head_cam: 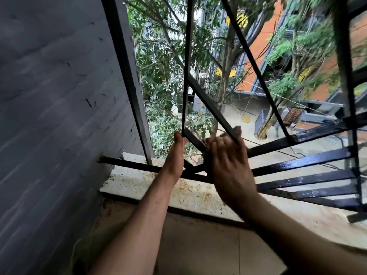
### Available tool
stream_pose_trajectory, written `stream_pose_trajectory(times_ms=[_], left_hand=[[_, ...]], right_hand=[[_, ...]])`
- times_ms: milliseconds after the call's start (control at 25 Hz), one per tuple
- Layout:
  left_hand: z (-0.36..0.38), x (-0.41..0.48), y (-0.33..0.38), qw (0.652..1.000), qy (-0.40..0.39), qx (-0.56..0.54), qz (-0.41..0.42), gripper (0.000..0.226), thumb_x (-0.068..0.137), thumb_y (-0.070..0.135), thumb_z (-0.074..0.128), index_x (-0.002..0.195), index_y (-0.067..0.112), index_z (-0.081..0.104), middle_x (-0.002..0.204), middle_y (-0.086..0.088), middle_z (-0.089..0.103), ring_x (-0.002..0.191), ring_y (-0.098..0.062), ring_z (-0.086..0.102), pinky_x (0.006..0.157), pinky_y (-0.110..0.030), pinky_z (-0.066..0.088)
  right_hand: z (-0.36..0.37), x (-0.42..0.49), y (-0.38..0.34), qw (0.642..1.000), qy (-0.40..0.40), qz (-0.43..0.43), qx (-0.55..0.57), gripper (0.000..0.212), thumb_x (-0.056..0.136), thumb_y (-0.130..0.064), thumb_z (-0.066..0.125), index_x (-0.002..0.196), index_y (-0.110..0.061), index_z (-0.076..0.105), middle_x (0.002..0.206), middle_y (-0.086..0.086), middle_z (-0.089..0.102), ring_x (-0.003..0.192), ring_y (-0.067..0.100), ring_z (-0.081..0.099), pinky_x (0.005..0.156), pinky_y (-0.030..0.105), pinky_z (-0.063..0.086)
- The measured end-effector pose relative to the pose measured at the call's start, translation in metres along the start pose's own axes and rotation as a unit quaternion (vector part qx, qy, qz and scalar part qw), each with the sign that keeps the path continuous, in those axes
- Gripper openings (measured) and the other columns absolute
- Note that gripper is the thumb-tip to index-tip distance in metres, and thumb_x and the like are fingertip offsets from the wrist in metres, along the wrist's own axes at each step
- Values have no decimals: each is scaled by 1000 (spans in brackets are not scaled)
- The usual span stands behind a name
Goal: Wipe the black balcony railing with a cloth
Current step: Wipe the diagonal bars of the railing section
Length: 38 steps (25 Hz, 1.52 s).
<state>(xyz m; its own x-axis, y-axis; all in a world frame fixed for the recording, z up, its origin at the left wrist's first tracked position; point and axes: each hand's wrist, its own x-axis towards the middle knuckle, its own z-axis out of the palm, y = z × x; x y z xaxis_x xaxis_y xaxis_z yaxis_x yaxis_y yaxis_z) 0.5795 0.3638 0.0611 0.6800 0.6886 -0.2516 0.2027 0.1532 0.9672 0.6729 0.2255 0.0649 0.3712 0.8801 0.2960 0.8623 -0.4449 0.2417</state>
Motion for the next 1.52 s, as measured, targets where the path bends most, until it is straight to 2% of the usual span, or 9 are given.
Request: stream_pose_trajectory(times_ms=[200,360,560,720,880,1040,1240,1360,1520], left_hand=[[-8,8,-2,995,-41,-64,-67,79,94,77,13,149,30,44,151,7,47,140,-14,42,100,-34,46],[-5,4,-1,989,-27,-139,-32,43,111,39,18,135,26,52,121,7,67,129,-13,54,68,-14,51],[-5,7,-12,990,-33,-132,-26,50,109,47,16,109,32,64,99,14,70,79,5,70,54,-15,53],[2,7,-17,989,-3,-145,16,34,112,22,25,103,28,58,82,16,69,73,6,62,59,-12,49],[0,10,-18,990,1,-141,-30,39,111,20,24,138,9,50,87,-1,60,100,-13,52,64,-12,46],[-4,7,-28,996,-1,-85,-31,35,111,17,26,130,8,54,113,-19,61,107,-18,58,85,-18,52],[-7,7,-22,991,-22,-126,-26,48,110,40,26,113,23,70,107,4,76,99,-5,71,71,-18,56],[-4,7,-17,990,-36,-135,-21,61,104,62,21,125,29,69,131,-3,67,115,-15,65,81,-34,55],[4,0,-3,965,-26,-260,-13,56,105,51,24,109,19,70,104,-2,77,101,-14,70,87,-31,55]], right_hand=[[-15,24,-63,903,-189,285,261,74,76,-32,43,143,-2,43,144,18,51,142,35,39,125,55,-1],[-31,60,-61,755,-21,199,624,25,94,-17,58,114,-32,57,112,-6,67,112,17,61,106,40,48],[-43,45,-36,852,-105,157,488,17,96,-9,50,106,-19,57,86,-1,63,86,25,63,63,29,47],[-64,87,-67,747,75,160,641,21,80,-12,61,101,-13,65,94,-14,68,91,7,65,78,27,54],[-45,71,-67,814,26,172,554,40,80,-9,57,119,-14,56,104,5,67,94,26,66,77,36,55],[-74,96,-80,601,125,174,770,28,84,-10,61,108,-24,56,96,12,62,67,13,64,57,31,54],[-2,33,-45,937,15,43,347,75,93,-23,59,158,-13,22,148,15,47,132,32,49,107,42,44],[8,29,-37,933,-68,119,331,64,93,-24,54,150,-7,30,138,15,52,124,35,52,103,45,47],[3,47,-62,885,79,100,448,63,90,-23,65,146,-10,39,134,12,54,122,25,47,97,35,43]])
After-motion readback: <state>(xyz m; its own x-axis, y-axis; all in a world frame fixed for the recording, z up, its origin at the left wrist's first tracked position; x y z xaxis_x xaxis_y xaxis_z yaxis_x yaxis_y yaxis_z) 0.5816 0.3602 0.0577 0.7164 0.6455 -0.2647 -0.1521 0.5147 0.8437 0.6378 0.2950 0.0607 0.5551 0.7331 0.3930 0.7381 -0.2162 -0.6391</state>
